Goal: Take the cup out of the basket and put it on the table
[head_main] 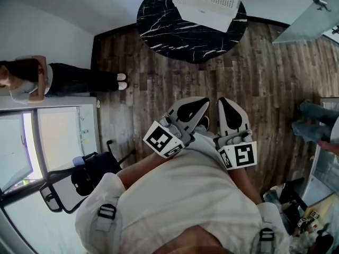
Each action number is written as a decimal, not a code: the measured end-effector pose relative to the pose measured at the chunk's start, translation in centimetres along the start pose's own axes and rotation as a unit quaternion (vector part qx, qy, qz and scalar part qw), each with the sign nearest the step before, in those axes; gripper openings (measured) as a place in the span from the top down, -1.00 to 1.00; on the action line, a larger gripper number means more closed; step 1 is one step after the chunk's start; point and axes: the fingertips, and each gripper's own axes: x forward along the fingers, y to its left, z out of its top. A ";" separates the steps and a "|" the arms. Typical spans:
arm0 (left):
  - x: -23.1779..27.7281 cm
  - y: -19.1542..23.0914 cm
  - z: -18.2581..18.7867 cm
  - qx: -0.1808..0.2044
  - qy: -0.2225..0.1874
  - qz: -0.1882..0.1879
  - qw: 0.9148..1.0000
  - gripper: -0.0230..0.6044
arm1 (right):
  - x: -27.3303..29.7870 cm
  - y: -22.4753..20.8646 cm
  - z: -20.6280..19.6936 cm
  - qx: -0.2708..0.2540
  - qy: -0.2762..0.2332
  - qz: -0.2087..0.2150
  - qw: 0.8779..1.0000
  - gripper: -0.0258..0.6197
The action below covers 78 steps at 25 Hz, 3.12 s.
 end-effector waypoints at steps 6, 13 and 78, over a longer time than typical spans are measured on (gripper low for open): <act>1.2 1.2 0.7 0.013 -0.001 0.009 1.000 0.91 | 1.4 -1.1 0.6 0.006 -0.011 0.005 1.000 0.89; 2.8 5.7 1.5 0.010 -0.012 0.011 1.000 0.91 | 5.9 -2.6 0.8 -0.007 -0.011 0.005 1.000 0.89; 25.5 37.6 7.2 0.072 0.093 -0.095 0.988 0.90 | 39.1 -19.9 4.4 -0.044 0.015 -0.088 0.995 0.89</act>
